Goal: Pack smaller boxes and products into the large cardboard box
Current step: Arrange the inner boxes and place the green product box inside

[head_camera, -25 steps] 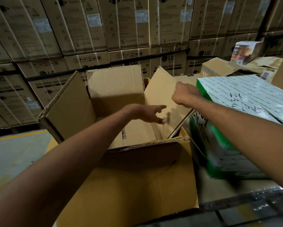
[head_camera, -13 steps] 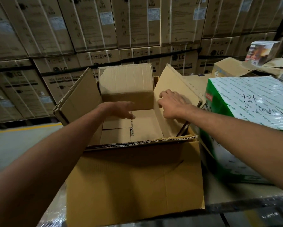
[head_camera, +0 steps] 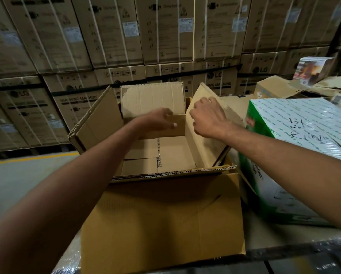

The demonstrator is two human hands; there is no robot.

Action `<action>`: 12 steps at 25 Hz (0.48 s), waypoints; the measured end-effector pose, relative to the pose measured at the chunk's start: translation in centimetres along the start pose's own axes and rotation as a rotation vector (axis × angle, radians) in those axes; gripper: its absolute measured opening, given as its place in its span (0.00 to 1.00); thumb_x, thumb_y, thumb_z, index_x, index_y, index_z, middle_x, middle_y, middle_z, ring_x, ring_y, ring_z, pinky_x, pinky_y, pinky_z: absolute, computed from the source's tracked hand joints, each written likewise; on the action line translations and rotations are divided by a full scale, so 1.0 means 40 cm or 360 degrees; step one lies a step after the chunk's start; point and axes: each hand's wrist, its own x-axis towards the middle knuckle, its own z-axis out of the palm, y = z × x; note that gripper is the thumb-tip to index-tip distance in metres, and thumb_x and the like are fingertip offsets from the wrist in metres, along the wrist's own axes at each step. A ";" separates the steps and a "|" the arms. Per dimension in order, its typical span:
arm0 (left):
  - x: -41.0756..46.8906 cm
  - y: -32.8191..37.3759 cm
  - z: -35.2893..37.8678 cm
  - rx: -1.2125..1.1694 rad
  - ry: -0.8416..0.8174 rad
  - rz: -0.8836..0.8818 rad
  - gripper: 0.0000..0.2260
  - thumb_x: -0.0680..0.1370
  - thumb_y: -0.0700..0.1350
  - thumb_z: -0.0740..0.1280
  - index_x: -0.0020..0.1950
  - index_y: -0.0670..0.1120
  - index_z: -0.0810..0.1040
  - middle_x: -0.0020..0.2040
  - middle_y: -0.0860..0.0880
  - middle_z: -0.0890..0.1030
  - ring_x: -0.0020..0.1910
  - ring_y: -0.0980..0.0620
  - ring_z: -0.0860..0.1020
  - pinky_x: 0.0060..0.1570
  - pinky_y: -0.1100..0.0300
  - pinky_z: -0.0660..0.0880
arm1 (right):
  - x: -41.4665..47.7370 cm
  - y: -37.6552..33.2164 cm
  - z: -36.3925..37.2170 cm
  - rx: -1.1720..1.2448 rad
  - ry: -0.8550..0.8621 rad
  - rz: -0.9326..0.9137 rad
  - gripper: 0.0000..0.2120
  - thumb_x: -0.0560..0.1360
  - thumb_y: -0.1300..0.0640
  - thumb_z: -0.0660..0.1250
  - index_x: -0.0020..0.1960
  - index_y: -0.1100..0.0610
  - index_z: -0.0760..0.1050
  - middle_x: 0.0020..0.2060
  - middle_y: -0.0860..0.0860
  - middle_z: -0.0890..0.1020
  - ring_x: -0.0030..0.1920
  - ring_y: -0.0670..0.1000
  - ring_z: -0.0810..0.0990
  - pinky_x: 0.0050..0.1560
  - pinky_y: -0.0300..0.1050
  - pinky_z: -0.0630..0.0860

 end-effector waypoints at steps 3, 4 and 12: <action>0.011 0.129 0.034 -0.0264 0.0248 0.0115 0.24 0.81 0.45 0.69 0.76 0.46 0.70 0.73 0.44 0.73 0.69 0.46 0.74 0.58 0.57 0.73 | -0.018 0.067 -0.047 0.0134 0.0269 0.0261 0.12 0.75 0.51 0.70 0.56 0.53 0.83 0.57 0.54 0.81 0.63 0.56 0.74 0.67 0.58 0.68; 0.011 0.175 0.049 -0.0328 0.0330 0.0160 0.23 0.81 0.45 0.69 0.75 0.46 0.71 0.72 0.45 0.74 0.68 0.46 0.75 0.59 0.57 0.73 | -0.032 0.094 -0.060 0.0205 0.0332 0.0355 0.12 0.75 0.51 0.71 0.56 0.53 0.83 0.58 0.54 0.81 0.63 0.56 0.74 0.66 0.57 0.68; 0.029 0.503 0.239 -0.0659 0.0424 0.0436 0.20 0.79 0.44 0.71 0.71 0.46 0.76 0.67 0.47 0.79 0.63 0.49 0.78 0.63 0.50 0.77 | -0.252 0.373 -0.065 0.0575 0.0693 0.1001 0.06 0.77 0.51 0.66 0.49 0.51 0.81 0.51 0.52 0.83 0.58 0.57 0.76 0.56 0.54 0.70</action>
